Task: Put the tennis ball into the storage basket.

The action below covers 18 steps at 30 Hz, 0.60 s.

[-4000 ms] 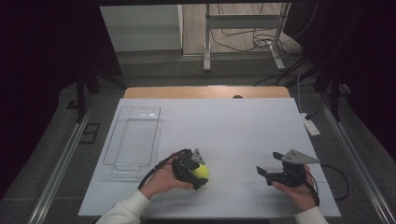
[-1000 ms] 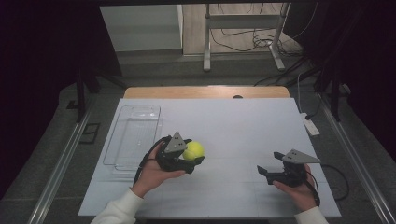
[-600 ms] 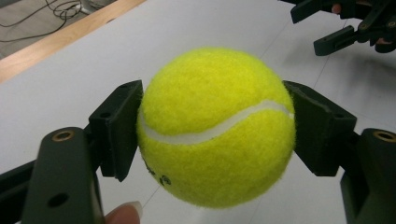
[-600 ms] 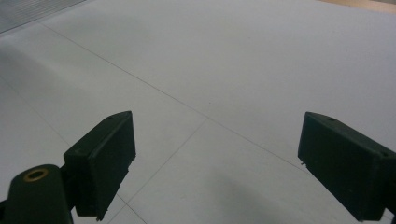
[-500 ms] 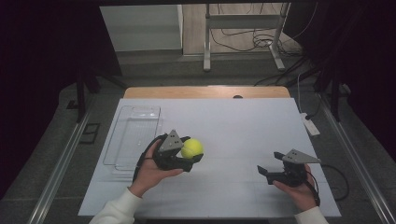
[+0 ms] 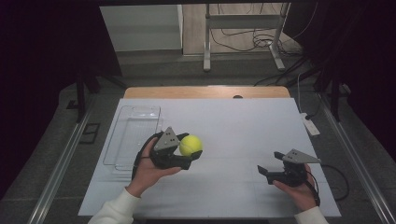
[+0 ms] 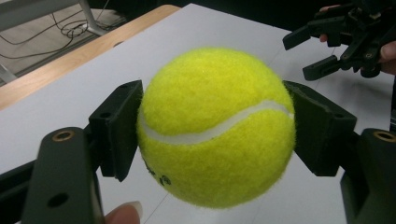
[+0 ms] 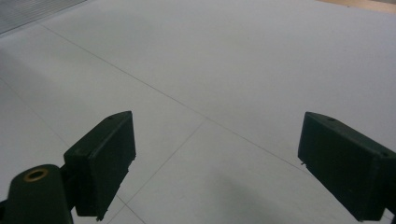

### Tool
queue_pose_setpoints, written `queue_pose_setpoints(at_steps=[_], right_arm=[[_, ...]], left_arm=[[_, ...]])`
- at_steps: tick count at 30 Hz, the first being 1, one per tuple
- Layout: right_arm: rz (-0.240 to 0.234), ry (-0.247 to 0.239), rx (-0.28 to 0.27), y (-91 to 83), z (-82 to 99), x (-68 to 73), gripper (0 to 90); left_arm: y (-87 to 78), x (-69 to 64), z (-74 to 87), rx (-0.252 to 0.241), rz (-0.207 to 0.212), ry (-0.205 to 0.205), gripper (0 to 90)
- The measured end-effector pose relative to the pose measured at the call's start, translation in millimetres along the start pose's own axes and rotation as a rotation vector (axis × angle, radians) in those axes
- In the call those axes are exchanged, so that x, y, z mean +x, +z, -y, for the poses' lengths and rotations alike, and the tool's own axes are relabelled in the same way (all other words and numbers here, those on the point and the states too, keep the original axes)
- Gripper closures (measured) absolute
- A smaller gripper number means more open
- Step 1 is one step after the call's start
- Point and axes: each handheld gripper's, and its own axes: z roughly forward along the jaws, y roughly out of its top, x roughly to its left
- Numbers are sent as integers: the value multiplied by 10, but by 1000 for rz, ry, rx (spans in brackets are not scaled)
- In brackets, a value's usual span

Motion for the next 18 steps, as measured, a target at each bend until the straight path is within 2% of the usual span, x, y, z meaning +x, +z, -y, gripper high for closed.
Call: queue_pose_setpoints(at_steps=[18], right_arm=[[5,7,0,1,7,-15,117]], left_arm=[[-48,46,-94,-20,-10,-11,264]])
